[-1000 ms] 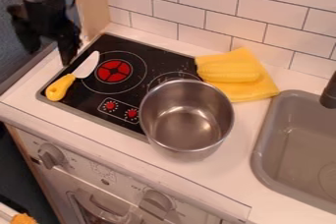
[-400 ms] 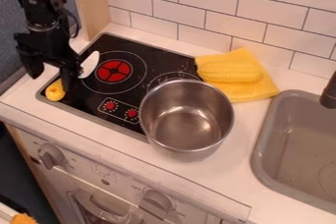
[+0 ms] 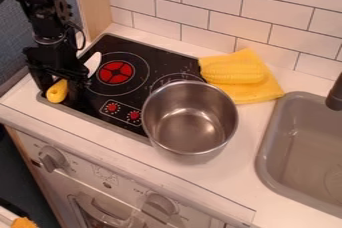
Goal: Take the plastic knife and place it on the upper side of the left burner
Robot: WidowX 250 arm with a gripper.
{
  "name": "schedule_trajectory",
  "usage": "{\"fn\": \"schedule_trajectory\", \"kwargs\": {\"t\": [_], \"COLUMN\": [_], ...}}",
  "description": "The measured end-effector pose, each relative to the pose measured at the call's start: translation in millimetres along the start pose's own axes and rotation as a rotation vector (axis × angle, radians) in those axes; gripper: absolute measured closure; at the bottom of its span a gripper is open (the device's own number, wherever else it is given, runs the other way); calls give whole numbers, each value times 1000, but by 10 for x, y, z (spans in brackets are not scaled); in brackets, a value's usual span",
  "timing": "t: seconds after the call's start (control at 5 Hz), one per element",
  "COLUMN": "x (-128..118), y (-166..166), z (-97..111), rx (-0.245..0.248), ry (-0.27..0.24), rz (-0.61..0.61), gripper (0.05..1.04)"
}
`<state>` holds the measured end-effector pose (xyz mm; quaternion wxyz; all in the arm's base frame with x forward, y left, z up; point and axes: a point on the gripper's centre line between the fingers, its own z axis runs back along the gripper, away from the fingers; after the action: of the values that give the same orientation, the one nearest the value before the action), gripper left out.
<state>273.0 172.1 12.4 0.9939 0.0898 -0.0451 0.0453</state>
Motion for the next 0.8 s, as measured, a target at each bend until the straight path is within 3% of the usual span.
{"fn": "schedule_trajectory", "kwargs": {"t": [0.2, 0.4, 0.6, 0.8], "x": [43, 84, 91, 77], "y": [20, 37, 41, 25], "z": [-17, -31, -31, -27], "rx": [-4, -5, -4, -17], "ry": [-2, 1, 0, 7], "rz": [-4, -12, -17, -24], "gripper": [244, 547, 710, 710]}}
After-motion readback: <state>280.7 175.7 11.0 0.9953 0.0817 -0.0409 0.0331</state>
